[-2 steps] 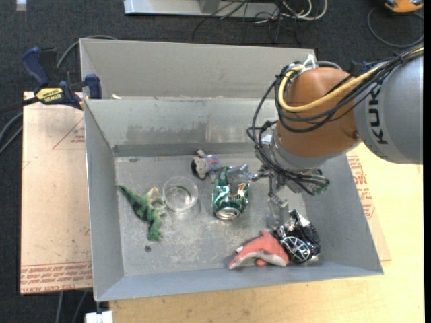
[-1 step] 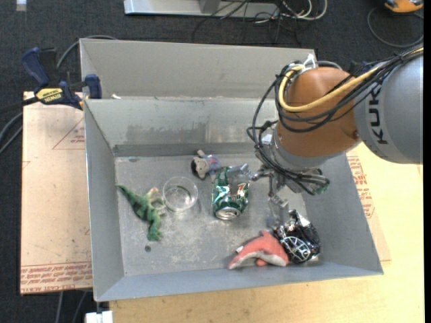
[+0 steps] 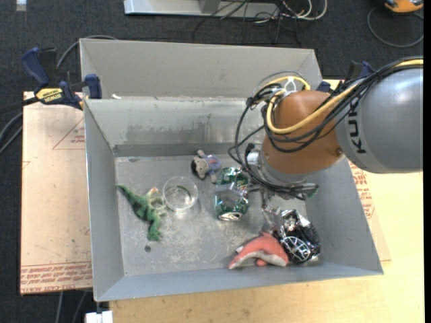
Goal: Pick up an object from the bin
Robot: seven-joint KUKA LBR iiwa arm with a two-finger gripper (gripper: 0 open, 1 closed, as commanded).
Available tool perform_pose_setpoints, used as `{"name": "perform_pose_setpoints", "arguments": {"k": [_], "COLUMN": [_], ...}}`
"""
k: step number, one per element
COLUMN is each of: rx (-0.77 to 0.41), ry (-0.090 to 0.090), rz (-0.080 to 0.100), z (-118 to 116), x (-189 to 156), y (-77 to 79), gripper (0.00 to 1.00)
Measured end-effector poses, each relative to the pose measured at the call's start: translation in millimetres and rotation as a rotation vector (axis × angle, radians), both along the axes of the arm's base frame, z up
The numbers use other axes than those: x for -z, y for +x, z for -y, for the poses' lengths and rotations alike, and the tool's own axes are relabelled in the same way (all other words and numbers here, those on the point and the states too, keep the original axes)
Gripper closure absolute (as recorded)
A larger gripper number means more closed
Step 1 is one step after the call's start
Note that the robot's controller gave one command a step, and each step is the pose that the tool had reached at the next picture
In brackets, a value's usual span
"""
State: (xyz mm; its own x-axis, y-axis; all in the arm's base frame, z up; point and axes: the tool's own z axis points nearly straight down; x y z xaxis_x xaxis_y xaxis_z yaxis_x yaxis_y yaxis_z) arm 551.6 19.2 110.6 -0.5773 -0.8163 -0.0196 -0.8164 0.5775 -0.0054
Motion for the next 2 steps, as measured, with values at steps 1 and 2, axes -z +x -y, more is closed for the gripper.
{"name": "perform_pose_setpoints", "arguments": {"k": [1,2], "rx": [-0.164,-0.165], "ry": [0.002,0.002], "rz": [0.007,0.007], "z": [-16.7,-16.8], "x": [19.6,19.6], "y": [-2.8,-2.8], "gripper": [1.00,1.00]}}
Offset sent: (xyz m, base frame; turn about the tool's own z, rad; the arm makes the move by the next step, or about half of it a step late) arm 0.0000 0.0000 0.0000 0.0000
